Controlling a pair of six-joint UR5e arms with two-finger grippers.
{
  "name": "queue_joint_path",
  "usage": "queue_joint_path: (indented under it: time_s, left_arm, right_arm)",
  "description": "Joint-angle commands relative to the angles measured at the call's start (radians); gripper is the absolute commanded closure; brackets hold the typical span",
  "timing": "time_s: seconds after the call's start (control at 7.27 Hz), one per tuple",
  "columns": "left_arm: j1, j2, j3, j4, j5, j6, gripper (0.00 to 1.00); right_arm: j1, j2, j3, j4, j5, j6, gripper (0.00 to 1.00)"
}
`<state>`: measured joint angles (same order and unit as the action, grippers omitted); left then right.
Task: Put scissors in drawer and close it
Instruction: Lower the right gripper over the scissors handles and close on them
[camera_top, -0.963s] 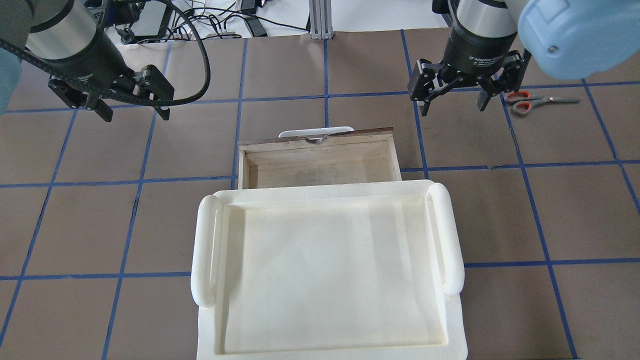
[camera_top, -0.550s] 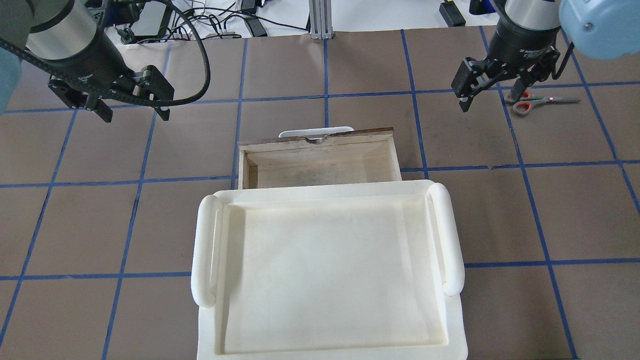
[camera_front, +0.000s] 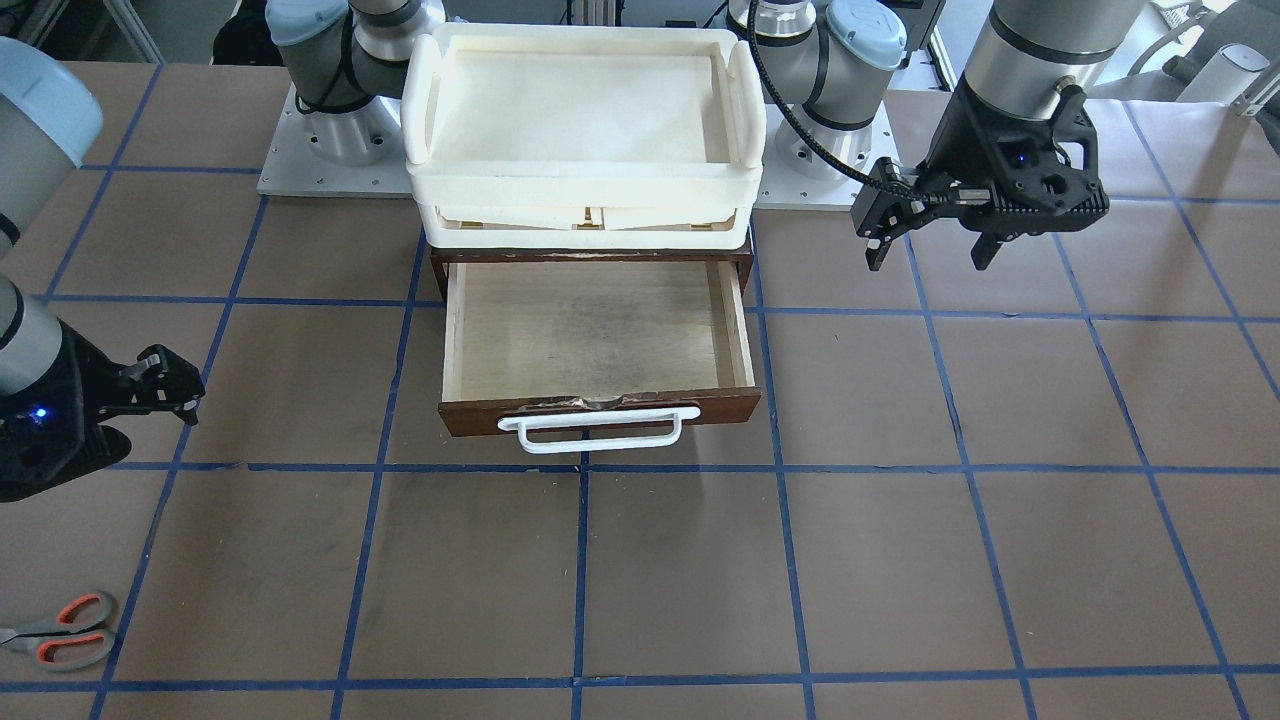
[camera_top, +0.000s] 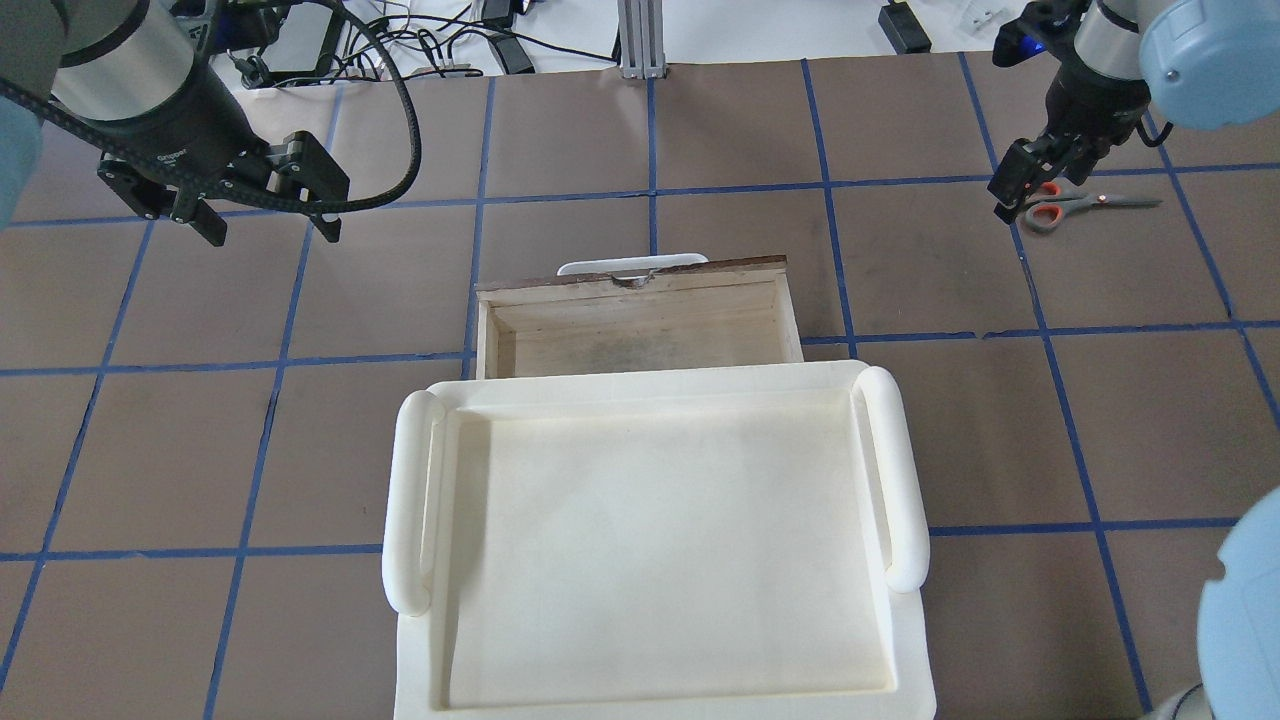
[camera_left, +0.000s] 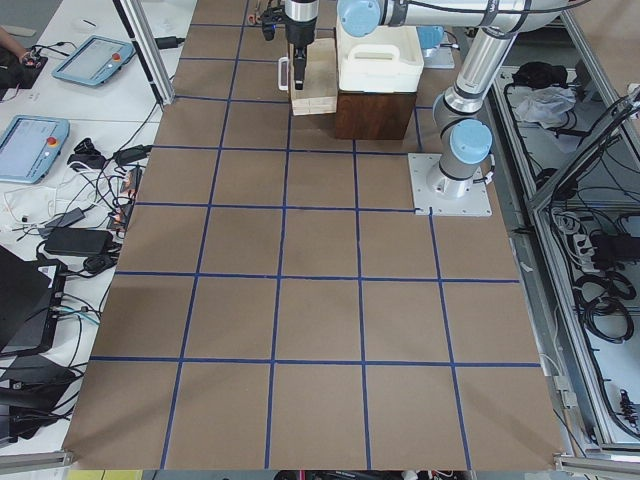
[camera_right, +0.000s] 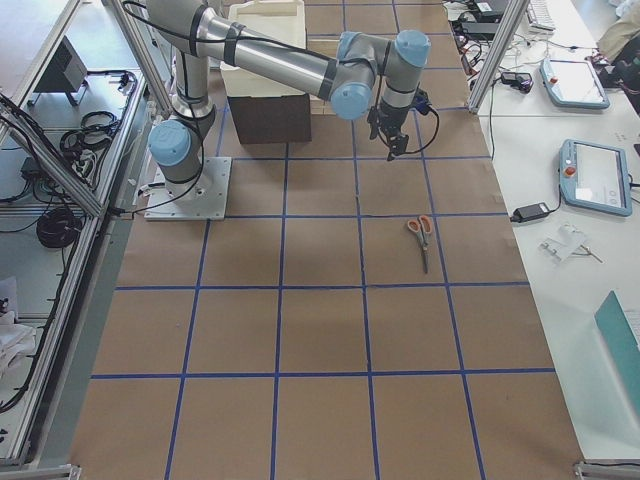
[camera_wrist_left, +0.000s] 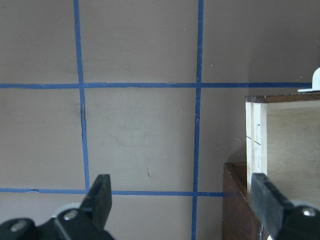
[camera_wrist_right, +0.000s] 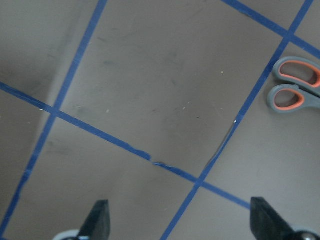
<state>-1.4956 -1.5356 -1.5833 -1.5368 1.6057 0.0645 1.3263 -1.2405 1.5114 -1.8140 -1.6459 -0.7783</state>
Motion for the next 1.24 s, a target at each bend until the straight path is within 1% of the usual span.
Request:
queue_joint_path:
  time_s: [0.0,0.14,0.28,0.41,0.55,0.69,0.83,0.96,1.1]
  left_arm:
    - [0.000,0.000,-0.001,0.000,0.005,0.000,0.00]
    - [0.000,0.000,-0.001,0.000,0.005,0.001,0.00]
    - [0.000,0.000,-0.001,0.000,0.005,0.001,0.00]
    - [0.000,-0.001,-0.001,0.000,0.003,0.001,0.00]
    - [0.000,0.000,-0.001,0.000,0.005,0.001,0.00]
    - [0.000,0.000,-0.001,0.000,0.005,0.001,0.00]
    - [0.000,0.000,-0.001,0.000,0.005,0.001,0.00]
    - [0.000,0.000,-0.001,0.000,0.003,0.001,0.00]
    - [0.000,0.000,-0.001,0.000,0.005,0.001,0.00]
  right_arm:
    - [-0.031,0.106,0.000,-0.198,-0.044,-0.235,0.00]
    - [-0.068,0.171,0.000,-0.291,-0.031,-0.418,0.00]
    - [-0.087,0.227,-0.002,-0.432,-0.028,-0.605,0.00]
    - [-0.091,0.264,-0.014,-0.486,-0.022,-0.756,0.00]
    - [-0.110,0.283,-0.034,-0.487,0.036,-0.888,0.00]
    - [-0.166,0.308,-0.055,-0.489,0.134,-0.971,0.00]
    - [-0.208,0.343,-0.092,-0.487,0.176,-1.068,0.00]
    - [-0.222,0.378,-0.133,-0.487,0.176,-1.155,0.01]
    - [-0.223,0.401,-0.151,-0.484,0.176,-1.170,0.04]
